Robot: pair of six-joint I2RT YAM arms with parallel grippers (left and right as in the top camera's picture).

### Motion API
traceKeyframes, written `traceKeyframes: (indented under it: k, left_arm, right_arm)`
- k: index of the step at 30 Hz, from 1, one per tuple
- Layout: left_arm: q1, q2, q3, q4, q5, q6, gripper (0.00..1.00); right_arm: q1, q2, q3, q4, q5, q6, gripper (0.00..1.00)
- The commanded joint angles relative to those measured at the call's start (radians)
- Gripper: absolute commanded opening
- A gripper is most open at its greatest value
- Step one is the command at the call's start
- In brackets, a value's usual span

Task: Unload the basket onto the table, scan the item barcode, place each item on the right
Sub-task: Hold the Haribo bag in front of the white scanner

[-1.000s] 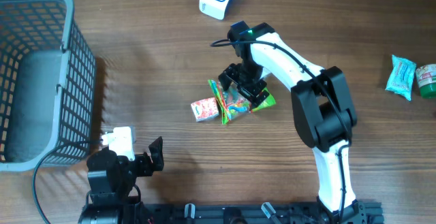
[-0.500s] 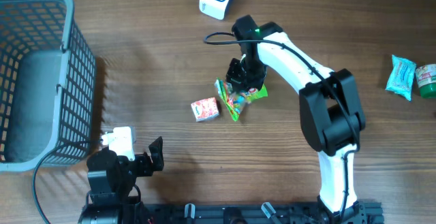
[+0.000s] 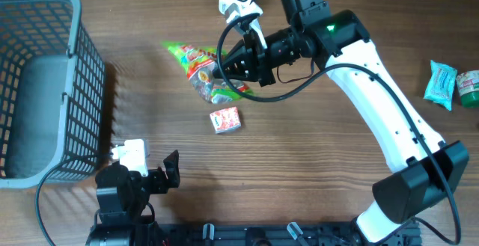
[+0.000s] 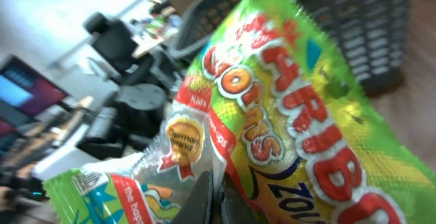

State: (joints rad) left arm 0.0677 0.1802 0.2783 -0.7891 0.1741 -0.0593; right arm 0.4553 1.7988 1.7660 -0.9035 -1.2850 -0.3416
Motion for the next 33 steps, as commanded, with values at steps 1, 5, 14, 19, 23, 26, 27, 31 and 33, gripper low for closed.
traceKeyframes:
  k: [1, 5, 14, 19, 23, 26, 27, 31, 33]
  left_arm:
    - [0.006, -0.004, 0.0, 0.002, 0.012, -0.009, 1.0]
    - [0.006, -0.004, 0.0, 0.003, 0.012, -0.009, 1.0]
    - [0.006, -0.004, 0.0, 0.002, 0.012, -0.009, 1.0]
    - [0.006, -0.004, 0.0, 0.002, 0.012, -0.009, 1.0]
    - [0.006, -0.004, 0.0, 0.002, 0.012, -0.009, 1.0]
    - [0.006, -0.004, 0.0, 0.002, 0.012, -0.009, 1.0]
    - [0.006, -0.004, 0.0, 0.002, 0.012, -0.009, 1.0]
    - [0.006, -0.004, 0.0, 0.002, 0.012, -0.009, 1.0]
    - [0.006, -0.004, 0.0, 0.002, 0.012, -0.009, 1.0]
  right_arm:
    - [0.002, 0.004, 0.01, 0.029, -0.085, 0.23, 0.04]
    - [0.002, 0.004, 0.01, 0.029, -0.006, 0.349, 0.04]
    - [0.042, 0.011, 0.006, -0.045, 1.118, 1.005, 0.04]
    - [0.075, 0.092, 0.006, 0.156, 1.248, 0.805, 0.05]
    - [0.075, 0.175, 0.006, 0.323, 1.503, 0.752, 0.04]
    - [0.074, 0.186, 0.006, 0.249, 1.48, 0.859, 0.61]
    - [0.074, 0.192, 0.006, 0.213, 1.479, 0.94, 0.76]
    - [0.046, 0.294, 0.006, 0.192, 1.304, 1.263, 1.0]
    - [0.023, 0.36, 0.006, 0.238, 1.236, 1.398, 1.0]
